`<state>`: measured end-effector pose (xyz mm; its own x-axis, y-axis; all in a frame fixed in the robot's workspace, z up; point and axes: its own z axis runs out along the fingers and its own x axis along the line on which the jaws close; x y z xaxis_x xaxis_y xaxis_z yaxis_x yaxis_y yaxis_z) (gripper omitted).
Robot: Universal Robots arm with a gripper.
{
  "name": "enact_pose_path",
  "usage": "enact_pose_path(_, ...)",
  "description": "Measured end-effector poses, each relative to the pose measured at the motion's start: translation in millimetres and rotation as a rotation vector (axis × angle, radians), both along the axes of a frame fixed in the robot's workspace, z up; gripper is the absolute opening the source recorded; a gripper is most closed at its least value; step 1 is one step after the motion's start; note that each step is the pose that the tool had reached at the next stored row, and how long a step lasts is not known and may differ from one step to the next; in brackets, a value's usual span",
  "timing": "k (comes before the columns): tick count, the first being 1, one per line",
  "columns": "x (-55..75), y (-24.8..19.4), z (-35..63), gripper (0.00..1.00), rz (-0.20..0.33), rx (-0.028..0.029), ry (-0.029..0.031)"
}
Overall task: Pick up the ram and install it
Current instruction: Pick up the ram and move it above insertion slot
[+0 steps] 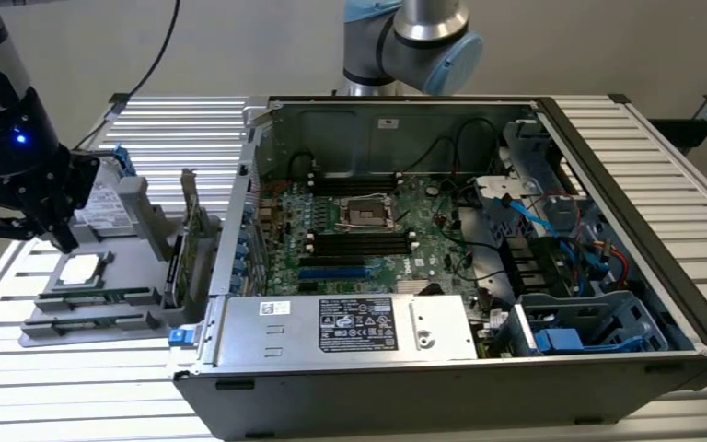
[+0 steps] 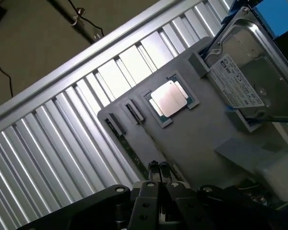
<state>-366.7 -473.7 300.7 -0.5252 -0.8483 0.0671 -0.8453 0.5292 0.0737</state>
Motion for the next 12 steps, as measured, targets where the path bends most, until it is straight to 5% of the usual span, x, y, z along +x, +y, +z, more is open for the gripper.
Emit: enact_pose_path(12,0.0,0.0,-6.8,0.1,0.219,0.0006,0.0001)
